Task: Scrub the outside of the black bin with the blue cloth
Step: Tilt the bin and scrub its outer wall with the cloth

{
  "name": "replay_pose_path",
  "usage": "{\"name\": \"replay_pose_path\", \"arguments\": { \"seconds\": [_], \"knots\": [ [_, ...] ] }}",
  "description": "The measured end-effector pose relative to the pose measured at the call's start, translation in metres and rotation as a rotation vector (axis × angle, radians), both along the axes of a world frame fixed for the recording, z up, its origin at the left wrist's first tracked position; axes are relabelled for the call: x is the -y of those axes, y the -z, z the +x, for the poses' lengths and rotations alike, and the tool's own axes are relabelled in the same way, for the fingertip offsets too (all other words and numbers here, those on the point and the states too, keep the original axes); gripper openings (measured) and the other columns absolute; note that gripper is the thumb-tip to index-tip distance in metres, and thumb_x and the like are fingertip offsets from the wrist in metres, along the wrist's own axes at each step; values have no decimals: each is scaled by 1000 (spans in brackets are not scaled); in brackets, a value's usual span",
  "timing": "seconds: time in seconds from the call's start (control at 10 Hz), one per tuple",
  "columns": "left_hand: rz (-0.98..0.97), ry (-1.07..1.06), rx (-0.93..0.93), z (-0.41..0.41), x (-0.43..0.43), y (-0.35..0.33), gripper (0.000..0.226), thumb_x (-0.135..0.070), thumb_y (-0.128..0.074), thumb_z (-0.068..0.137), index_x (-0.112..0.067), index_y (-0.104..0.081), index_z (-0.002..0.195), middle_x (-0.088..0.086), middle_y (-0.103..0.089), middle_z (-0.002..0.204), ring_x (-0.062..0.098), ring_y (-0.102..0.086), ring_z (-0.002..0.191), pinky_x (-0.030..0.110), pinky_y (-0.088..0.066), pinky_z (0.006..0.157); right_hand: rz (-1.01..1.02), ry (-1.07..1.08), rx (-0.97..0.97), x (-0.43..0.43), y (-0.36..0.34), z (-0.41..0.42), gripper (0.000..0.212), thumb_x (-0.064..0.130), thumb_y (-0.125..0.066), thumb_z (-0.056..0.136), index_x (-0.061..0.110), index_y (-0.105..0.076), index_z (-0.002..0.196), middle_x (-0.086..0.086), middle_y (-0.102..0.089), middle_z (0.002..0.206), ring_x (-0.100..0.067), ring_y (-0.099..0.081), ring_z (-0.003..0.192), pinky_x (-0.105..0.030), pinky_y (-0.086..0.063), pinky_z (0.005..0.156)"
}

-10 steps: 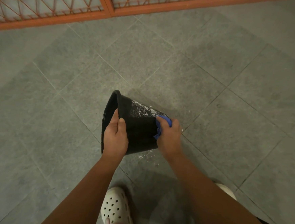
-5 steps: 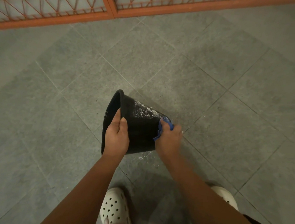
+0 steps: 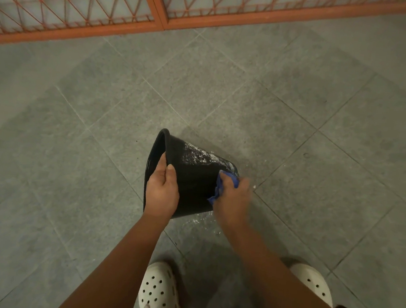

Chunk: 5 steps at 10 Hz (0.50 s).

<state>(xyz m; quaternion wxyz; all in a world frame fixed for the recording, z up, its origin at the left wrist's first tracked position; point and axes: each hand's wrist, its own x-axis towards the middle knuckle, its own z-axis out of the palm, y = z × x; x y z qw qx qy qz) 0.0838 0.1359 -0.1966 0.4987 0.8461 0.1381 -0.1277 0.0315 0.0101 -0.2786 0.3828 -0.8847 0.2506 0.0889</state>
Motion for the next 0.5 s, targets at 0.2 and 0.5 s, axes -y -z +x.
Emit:
{"name": "replay_pose_path", "arguments": {
  "seconds": [0.2,0.5],
  "knots": [
    [13,18,2,-3,-3,-4,41,-21,-35,102,-22,-42,143,-8,-57,123,-3,-54,104,11,-38,89,-12,-101,35,25,15,10,62,8,-60,82,25,-41,138,-17,-33,131,-32,-37,116,-42,-41,97],
    [45,48,-1,-1,-3,0,42,-24,-34,102,-23,-40,144,-1,-57,126,12,-53,113,27,-42,97,35,20,141,5,7,6,23,32,-55,90,22,-50,110,-6,-43,112,-27,-50,106,-41,-49,88]
  ]
}}
